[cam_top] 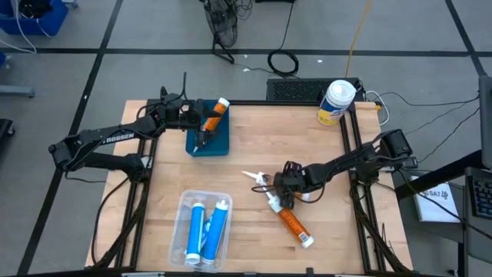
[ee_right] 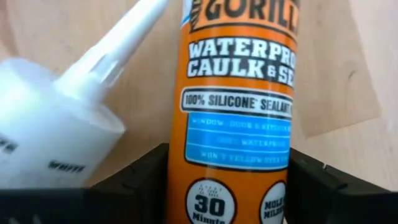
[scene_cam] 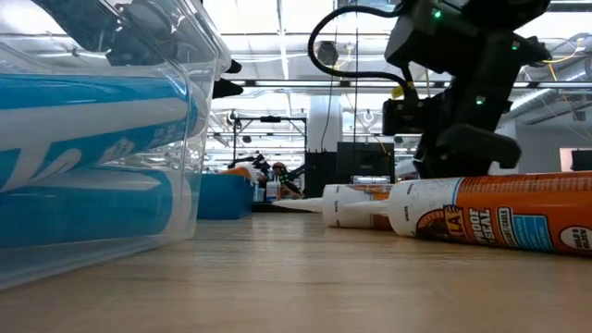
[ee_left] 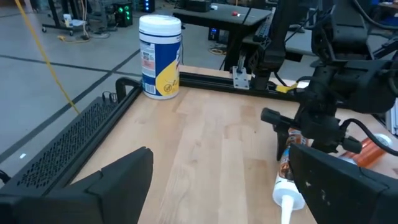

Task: Pick & place silicon tubes, Sealant and Lysol wipes
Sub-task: Put the right orange sealant into the blue bin

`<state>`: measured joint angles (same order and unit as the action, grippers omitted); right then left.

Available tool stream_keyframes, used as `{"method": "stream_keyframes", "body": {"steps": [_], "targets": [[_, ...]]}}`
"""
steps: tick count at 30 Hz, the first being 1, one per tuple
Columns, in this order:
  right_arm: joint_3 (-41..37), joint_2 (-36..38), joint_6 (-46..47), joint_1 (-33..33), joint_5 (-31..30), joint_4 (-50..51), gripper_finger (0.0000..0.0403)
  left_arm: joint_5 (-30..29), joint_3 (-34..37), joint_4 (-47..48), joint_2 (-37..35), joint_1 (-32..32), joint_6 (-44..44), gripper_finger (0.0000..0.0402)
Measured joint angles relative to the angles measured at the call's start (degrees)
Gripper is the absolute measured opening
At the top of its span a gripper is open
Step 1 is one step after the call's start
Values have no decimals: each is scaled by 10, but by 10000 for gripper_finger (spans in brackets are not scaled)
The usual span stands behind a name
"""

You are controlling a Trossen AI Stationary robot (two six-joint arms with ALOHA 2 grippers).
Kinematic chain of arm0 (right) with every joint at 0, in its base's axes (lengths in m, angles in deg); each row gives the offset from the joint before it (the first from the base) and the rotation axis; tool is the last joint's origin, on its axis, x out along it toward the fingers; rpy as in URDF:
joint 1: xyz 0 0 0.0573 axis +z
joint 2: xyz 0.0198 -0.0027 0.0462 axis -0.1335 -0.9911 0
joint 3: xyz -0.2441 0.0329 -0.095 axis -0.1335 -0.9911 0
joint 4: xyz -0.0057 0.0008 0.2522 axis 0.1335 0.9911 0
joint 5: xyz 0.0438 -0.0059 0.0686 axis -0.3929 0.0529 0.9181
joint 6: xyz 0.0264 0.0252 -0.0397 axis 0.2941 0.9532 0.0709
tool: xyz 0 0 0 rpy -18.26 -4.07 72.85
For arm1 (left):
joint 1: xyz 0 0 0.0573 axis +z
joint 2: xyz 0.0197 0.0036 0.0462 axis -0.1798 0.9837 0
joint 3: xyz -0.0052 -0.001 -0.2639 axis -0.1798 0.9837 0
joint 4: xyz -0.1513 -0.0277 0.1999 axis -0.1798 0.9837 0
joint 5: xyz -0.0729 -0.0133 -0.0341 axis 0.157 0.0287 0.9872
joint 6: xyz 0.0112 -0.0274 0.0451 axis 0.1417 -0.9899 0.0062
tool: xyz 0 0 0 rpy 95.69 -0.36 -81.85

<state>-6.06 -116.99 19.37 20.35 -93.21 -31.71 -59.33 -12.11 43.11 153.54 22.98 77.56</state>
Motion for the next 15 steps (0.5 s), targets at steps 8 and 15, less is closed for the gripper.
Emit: {"method": "stream_keyframes", "body": {"steps": [8, 15], "targets": [[-1, -1, 7, -15, -3, -28, 220, 0, 0, 0, 0, 0, 1, 380], [-15, 0, 18, -16, -56, -47, 212, 0, 0, 0, 0, 0, 1, 373]]}}
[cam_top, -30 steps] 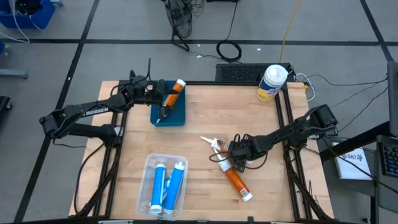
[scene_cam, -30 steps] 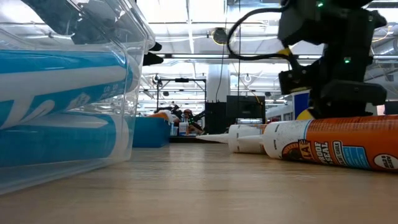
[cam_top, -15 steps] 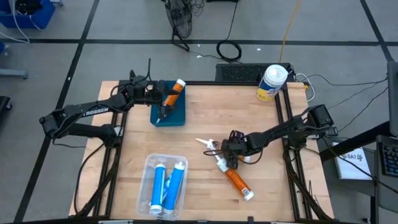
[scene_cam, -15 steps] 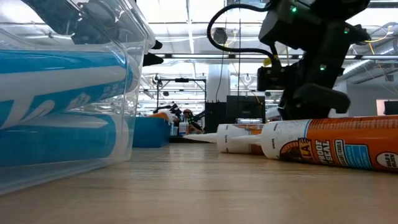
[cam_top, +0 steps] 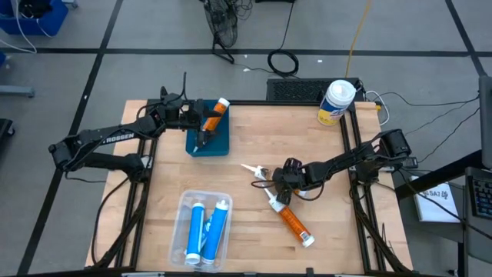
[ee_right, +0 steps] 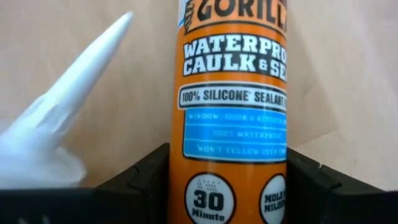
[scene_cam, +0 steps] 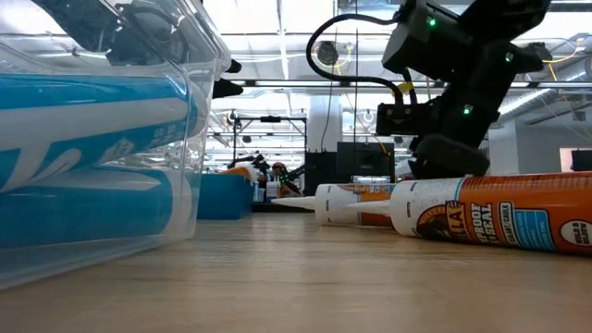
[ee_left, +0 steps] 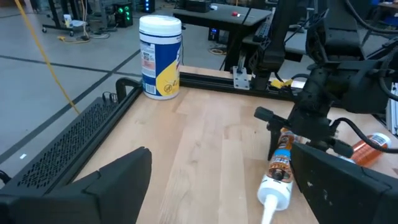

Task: Pick & place silicon tubes, Sealant and Lysol wipes
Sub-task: Put the right orange sealant into the blue bin

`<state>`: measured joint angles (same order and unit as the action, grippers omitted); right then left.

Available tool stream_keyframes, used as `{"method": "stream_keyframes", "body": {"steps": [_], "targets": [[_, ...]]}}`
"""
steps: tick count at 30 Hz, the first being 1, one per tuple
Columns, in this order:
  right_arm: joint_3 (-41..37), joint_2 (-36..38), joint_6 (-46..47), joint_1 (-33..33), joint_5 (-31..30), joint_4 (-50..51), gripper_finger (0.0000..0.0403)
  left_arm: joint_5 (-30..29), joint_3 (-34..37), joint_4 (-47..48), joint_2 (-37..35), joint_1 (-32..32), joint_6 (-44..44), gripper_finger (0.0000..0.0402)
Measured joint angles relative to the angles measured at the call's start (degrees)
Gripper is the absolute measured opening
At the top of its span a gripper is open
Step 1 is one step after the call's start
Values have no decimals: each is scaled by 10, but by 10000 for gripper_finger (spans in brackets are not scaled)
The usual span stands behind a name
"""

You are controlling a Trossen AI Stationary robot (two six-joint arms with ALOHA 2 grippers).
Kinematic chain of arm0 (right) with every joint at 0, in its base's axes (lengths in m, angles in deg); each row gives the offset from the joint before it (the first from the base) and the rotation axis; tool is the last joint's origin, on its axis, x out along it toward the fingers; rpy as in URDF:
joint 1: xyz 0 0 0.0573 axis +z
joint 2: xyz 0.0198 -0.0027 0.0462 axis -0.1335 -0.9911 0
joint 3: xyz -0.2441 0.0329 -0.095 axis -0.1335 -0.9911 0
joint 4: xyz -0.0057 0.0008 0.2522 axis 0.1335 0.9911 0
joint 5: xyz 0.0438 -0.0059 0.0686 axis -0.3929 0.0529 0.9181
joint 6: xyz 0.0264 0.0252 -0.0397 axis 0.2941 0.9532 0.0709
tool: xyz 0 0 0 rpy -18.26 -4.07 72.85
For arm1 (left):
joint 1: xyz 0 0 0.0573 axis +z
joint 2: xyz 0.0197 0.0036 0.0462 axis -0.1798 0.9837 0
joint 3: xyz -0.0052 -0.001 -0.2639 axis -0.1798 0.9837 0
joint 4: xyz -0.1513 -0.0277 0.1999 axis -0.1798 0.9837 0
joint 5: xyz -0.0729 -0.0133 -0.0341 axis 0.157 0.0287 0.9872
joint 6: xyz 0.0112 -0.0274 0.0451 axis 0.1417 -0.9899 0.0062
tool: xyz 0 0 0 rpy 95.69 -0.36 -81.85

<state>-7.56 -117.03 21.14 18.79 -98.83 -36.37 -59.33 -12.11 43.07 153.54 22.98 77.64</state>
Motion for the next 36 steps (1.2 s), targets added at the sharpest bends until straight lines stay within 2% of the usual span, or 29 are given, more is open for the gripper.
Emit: {"method": "stream_keyframes", "body": {"steps": [10, 16, 21, 27, 33, 36], "targets": [[-109, 2, 23, -21, -38, -203, 205, 0, 0, 0, 0, 0, 0, 380], [-118, 8, -13, -30, -73, -239, 199, 0, 0, 0, 0, 0, 0, 380], [-121, 28, -86, -28, -173, -279, 199, 0, 0, 0, 0, 0, 0, 373], [-120, 35, -202, -36, -286, -404, 197, 0, 0, 0, 0, 0, 0, 373], [-120, 35, -263, -66, -226, -504, 197, 0, 0, 0, 0, 0, 0, 378], [-120, 35, -298, -81, -217, -528, 197, 0, 0, 0, 0, 0, 0, 373]]}}
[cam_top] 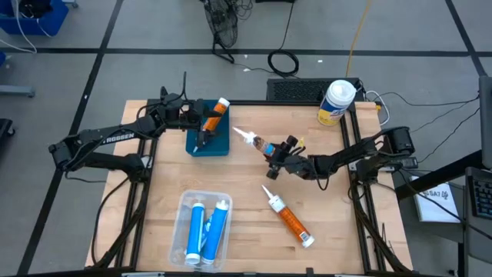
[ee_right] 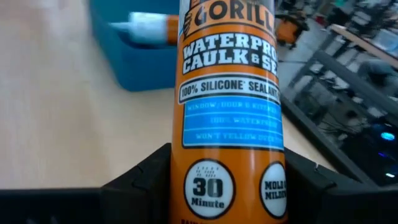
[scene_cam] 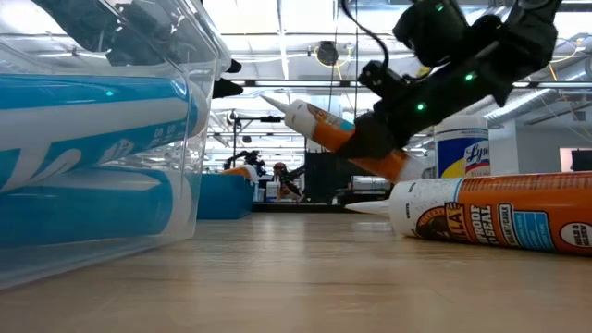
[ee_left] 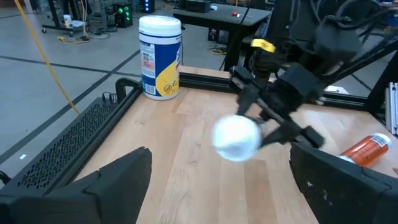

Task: Pick & place silicon tubes, Sealant and Lysol wipes
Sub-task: Put the right orange sealant into the blue bin

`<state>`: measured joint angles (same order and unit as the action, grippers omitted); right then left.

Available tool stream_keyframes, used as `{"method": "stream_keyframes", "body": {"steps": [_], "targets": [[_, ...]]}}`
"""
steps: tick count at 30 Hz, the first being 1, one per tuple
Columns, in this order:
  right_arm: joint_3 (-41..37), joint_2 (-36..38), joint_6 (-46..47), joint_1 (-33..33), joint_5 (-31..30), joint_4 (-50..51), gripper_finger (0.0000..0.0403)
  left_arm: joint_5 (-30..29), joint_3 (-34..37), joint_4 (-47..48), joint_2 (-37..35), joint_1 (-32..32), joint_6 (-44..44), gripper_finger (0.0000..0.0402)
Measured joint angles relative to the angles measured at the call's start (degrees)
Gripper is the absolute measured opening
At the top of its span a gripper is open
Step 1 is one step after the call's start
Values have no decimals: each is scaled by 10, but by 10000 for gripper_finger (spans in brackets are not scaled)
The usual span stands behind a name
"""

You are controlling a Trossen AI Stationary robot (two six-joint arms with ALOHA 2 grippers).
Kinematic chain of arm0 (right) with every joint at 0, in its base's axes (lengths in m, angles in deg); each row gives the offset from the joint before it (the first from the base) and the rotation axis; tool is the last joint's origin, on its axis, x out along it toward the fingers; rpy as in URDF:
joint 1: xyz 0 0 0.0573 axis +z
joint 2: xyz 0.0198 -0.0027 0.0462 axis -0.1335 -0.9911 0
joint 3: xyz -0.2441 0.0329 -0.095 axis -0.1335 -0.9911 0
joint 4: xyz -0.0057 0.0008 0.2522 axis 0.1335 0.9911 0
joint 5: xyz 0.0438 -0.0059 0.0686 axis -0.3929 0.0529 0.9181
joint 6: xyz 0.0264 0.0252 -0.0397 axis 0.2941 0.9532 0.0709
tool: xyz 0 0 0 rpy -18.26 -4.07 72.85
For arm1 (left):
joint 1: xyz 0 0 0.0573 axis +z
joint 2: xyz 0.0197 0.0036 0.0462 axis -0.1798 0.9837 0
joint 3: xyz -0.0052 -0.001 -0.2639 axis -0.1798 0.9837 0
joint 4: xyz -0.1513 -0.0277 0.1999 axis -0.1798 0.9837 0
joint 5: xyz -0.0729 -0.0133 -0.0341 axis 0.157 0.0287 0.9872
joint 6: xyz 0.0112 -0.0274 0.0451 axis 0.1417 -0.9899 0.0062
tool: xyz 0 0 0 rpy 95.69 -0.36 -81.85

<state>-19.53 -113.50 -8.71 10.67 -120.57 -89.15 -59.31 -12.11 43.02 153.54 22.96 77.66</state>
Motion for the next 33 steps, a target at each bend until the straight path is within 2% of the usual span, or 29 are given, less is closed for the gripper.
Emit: {"method": "stream_keyframes", "body": {"steps": [6, 13, 16, 19, 27, 33], "targets": [[0, 0, -44, -61, 31, -38, 197, 0, 0, 0, 0, 0, 0, 366], [1, 1, -6, -162, 248, -86, 196, 0, 0, 0, 0, 0, 0, 365], [1, 1, 8, -183, 313, -99, 196, 0, 0, 0, 0, 0, 0, 365], [1, 0, 14, -194, 367, -136, 195, 0, 0, 0, 0, 0, 0, 365], [1, 1, -25, -213, 444, -211, 195, 0, 0, 0, 0, 0, 0, 365], [1, 1, 21, -250, 578, -276, 195, 0, 0, 0, 0, 0, 0, 365]]}}
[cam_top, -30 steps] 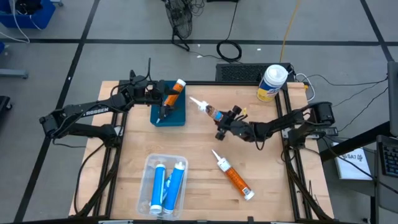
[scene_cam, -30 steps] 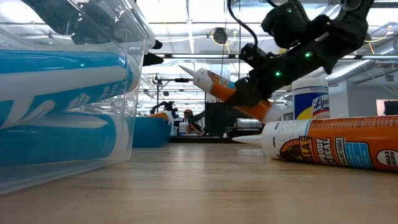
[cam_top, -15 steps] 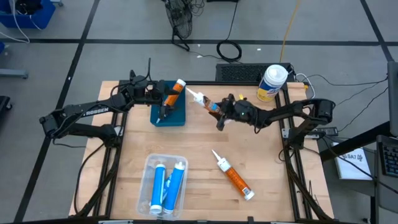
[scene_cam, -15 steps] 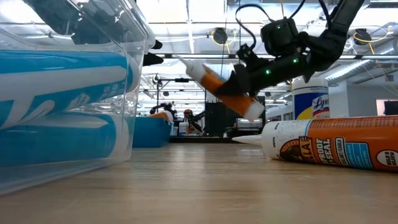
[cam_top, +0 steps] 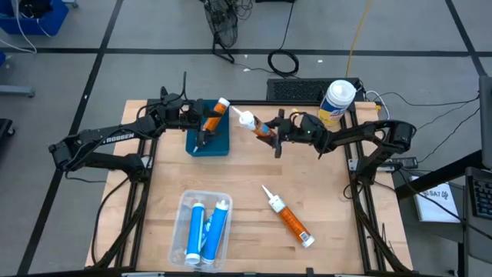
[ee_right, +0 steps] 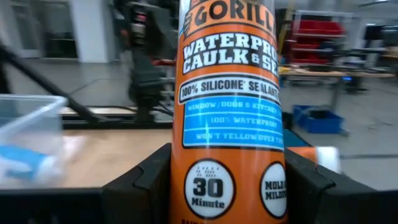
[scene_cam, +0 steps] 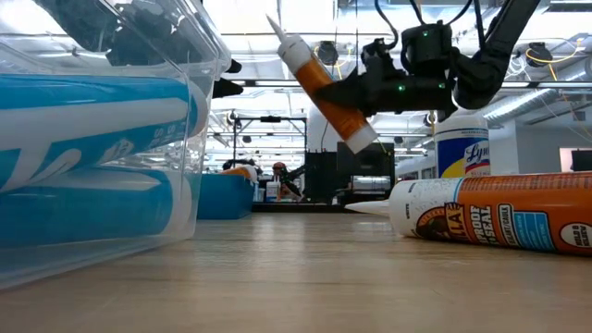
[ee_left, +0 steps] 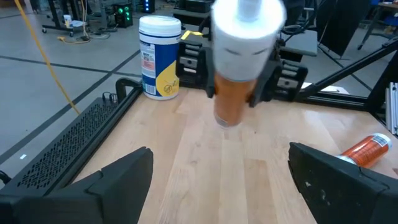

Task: Pick & place silicon tubes, Sealant and Lysol wipes
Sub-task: Put the right orange sealant into the blue bin

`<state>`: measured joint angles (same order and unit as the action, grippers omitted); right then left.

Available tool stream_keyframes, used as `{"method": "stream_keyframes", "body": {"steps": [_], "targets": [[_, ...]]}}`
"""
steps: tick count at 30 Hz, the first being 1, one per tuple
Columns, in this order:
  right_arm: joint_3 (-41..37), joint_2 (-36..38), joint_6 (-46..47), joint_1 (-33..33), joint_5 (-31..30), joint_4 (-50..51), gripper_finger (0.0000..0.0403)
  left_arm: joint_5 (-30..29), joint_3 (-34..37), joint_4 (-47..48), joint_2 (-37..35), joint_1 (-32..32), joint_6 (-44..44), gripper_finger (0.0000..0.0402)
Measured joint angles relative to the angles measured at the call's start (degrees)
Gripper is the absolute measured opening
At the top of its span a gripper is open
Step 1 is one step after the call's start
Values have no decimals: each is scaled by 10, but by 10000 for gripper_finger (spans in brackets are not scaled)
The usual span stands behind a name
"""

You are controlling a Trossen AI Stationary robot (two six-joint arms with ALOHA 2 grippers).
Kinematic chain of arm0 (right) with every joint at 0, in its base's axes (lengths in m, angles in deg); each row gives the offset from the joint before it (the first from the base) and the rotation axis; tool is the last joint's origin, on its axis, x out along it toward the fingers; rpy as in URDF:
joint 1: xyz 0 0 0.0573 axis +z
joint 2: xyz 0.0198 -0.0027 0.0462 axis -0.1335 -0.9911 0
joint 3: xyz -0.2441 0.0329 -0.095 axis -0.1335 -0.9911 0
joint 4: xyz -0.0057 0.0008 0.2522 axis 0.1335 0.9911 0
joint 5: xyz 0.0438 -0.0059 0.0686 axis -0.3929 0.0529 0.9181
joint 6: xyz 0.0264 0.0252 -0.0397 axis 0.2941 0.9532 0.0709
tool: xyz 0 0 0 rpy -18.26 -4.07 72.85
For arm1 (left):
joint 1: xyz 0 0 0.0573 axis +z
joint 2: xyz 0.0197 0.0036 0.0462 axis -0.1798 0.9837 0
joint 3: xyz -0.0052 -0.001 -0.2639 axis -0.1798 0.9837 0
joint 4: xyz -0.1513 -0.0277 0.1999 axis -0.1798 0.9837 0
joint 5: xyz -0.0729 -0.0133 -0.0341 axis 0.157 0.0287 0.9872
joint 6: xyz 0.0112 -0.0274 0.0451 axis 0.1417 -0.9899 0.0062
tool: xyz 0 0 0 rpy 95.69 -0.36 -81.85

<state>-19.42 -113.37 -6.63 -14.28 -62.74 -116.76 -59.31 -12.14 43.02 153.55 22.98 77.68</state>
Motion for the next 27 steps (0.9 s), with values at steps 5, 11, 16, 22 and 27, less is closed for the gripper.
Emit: {"method": "stream_keyframes", "body": {"steps": [5, 11, 16, 22, 27], "targets": [[0, 0, -6, -2, 21, 2, 195, 0, 0, 0, 0, 0, 0, 365], [0, 0, -12, -17, 14, 0, 195, 0, 0, 0, 0, 0, 0, 365], [0, 0, -27, -25, 13, 2, 195, 0, 0, 0, 0, 0, 0, 365], [0, 0, -60, -24, 14, -6, 195, 0, 0, 0, 0, 0, 0, 365], [0, 0, -78, -24, 14, -4, 195, 0, 0, 0, 0, 0, 0, 365]]}}
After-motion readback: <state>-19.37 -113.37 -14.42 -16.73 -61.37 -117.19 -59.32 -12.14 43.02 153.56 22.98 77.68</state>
